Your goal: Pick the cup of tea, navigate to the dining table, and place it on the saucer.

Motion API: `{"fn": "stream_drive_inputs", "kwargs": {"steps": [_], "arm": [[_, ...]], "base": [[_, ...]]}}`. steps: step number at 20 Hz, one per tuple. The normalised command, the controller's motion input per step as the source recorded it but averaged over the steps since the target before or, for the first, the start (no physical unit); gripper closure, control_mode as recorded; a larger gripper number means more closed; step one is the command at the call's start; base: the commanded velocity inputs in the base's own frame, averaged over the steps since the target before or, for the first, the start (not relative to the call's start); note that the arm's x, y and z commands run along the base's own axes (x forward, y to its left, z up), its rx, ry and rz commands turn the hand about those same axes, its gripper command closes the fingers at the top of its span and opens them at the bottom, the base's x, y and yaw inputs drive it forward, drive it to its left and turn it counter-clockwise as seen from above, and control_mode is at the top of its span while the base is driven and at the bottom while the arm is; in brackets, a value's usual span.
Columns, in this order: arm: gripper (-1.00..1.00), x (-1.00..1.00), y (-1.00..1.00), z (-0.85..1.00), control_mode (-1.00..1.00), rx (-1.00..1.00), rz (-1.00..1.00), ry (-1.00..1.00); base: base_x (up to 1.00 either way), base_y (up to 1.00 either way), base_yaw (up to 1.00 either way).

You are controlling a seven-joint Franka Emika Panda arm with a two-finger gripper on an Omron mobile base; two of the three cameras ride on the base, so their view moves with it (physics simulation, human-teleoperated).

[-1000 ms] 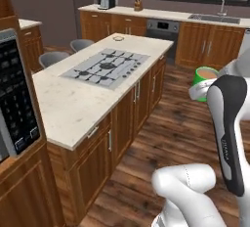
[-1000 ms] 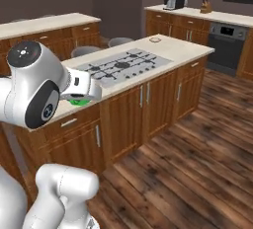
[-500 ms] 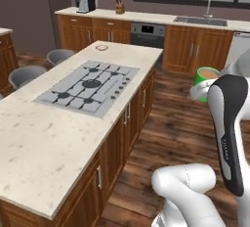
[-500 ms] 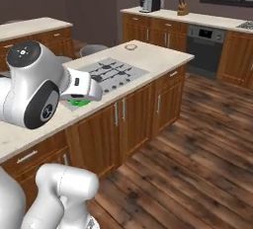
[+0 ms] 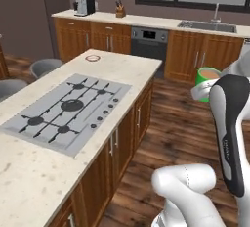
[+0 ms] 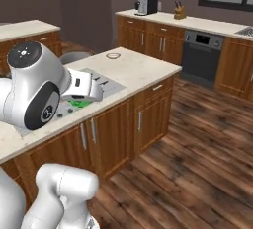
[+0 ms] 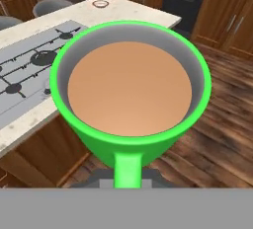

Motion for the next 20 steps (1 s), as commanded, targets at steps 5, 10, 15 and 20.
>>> {"fn": "stream_drive_inputs", "kwargs": {"steps": [5,10,15,20], "arm": [[1.00,0.00,0.00,0.00,1.00,0.00,0.00,0.00],[1.00,0.00,0.00,0.00,1.00,0.00,0.00,0.00],[1.00,0.00,0.00,0.00,1.00,0.00,0.00,0.00],[1.00,0.00,0.00,0.00,1.00,0.00,0.00,0.00]], "base": [[1.00,-0.78,0.33],[0.99,-0.94,0.35],[0.79,-1.00,0.26],[0.73,-1.00,0.19]]}}
